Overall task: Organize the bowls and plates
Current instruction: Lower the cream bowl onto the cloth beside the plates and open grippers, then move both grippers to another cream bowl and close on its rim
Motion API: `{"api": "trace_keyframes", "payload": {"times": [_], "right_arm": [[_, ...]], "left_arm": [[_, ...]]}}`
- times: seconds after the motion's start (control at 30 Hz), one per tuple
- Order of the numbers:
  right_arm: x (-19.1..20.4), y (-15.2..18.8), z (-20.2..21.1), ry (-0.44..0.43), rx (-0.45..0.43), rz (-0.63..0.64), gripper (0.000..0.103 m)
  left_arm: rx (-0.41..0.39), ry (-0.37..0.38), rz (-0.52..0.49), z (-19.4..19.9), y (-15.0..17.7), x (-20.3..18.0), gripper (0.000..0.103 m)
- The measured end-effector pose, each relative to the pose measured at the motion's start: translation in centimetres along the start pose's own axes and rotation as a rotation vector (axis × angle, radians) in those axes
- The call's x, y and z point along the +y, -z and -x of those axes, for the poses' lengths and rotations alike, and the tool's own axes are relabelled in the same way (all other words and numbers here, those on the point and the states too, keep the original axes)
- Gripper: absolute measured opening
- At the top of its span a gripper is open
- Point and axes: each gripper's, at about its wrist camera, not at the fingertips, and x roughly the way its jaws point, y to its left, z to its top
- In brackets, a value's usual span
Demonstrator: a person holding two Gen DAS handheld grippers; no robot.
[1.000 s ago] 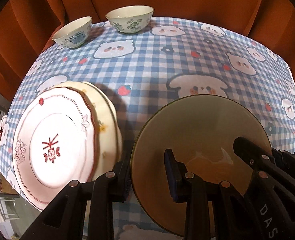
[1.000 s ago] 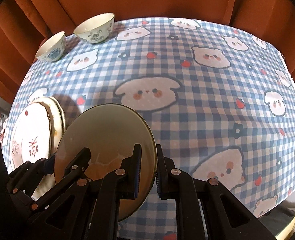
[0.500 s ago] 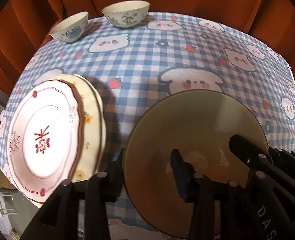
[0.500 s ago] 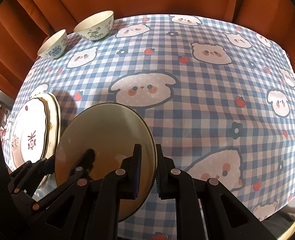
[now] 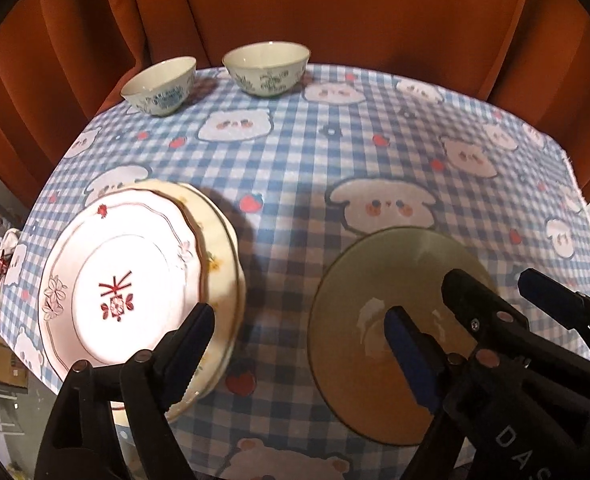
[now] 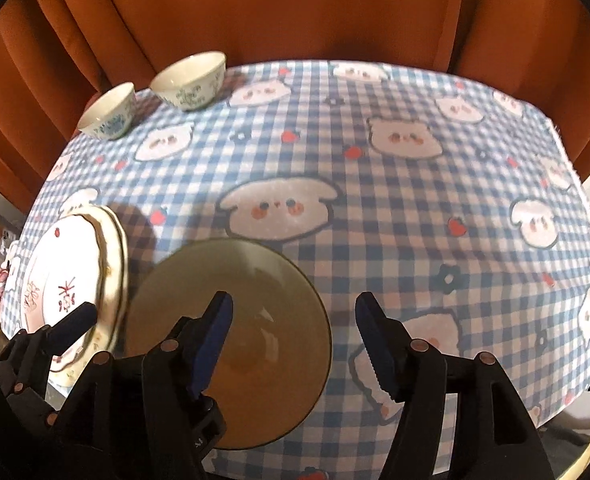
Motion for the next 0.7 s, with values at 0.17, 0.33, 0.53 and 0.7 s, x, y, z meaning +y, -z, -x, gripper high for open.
{"api": "trace_keyframes", "payload": {"times": [0.17, 0.33, 0.53, 0.7], "right_arm": [[1.5, 0.1, 1.9, 0.040, -0.047, -0.020, 0.069], [4.2, 0.3, 4.2, 0.072, -0.106, -0.049, 0.069], [8.3, 0.4, 4.9, 0.089, -0.119, -0.068, 0.069], [12.5, 0.2, 4.8, 0.088, -0.130, -0.080, 0.069]], "left_arm": [[-0.040, -0.013, -0.033, 1.8, -0.4, 1.7, 0.089], [-0.065, 0.046, -0.048, 3.2, -0.6, 4.6, 0.089], [-0.029, 0.078, -0.056, 3.2, -0.7, 8.9, 0.089], [-0.040, 0.085, -0.060, 3.2, -1.2, 13.1, 0.088]]}}
